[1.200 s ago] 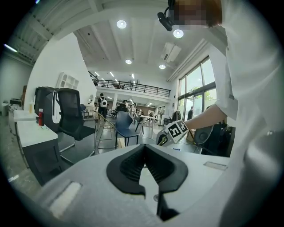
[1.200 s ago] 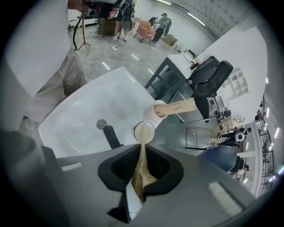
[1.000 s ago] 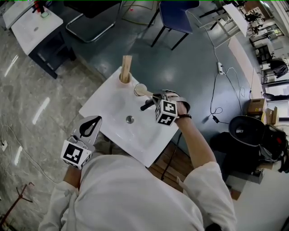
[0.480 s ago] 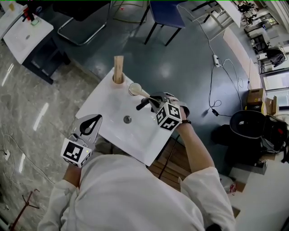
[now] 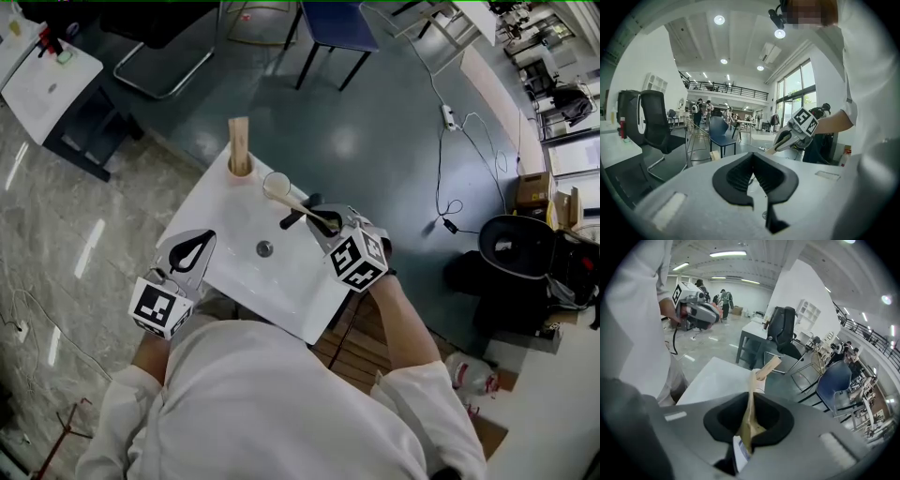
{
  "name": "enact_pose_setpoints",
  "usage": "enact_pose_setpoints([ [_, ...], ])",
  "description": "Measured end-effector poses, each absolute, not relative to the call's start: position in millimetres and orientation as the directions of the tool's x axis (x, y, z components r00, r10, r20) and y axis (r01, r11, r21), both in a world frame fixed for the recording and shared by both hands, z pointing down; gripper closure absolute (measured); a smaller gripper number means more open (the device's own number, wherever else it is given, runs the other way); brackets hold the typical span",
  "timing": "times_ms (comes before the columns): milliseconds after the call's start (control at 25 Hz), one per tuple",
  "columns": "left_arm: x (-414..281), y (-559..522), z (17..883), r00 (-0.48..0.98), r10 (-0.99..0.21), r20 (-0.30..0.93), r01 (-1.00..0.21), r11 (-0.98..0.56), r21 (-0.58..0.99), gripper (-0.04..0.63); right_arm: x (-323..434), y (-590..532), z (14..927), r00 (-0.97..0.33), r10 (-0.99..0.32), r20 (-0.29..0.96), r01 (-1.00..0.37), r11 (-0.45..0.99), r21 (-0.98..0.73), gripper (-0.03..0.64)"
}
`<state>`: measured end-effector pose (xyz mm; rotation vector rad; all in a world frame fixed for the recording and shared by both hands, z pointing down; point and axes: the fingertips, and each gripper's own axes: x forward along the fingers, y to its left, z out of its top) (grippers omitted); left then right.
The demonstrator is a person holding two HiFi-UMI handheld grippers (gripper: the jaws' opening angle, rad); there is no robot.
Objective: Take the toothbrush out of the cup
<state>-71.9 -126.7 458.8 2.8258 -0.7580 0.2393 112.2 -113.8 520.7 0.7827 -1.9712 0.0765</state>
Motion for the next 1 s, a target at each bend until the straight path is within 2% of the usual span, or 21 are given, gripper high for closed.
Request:
enact_pose_setpoints([
  [560, -44, -180, 493, 0.822, -0.440, 0.361, -0.464, -0.885, -0.024, 0.588, 112, -82, 508, -0.378, -0.539, 0.753, -0.670, 0.721, 0.179, 0.586],
  [1000, -13, -211, 531, 0.743, -0.398, 0.538, -0.330, -0.918, -0.222, 0.586, 120, -65, 492, -0.403, -0.580, 0.707, -0.735, 0.666, 0.127, 0.586],
])
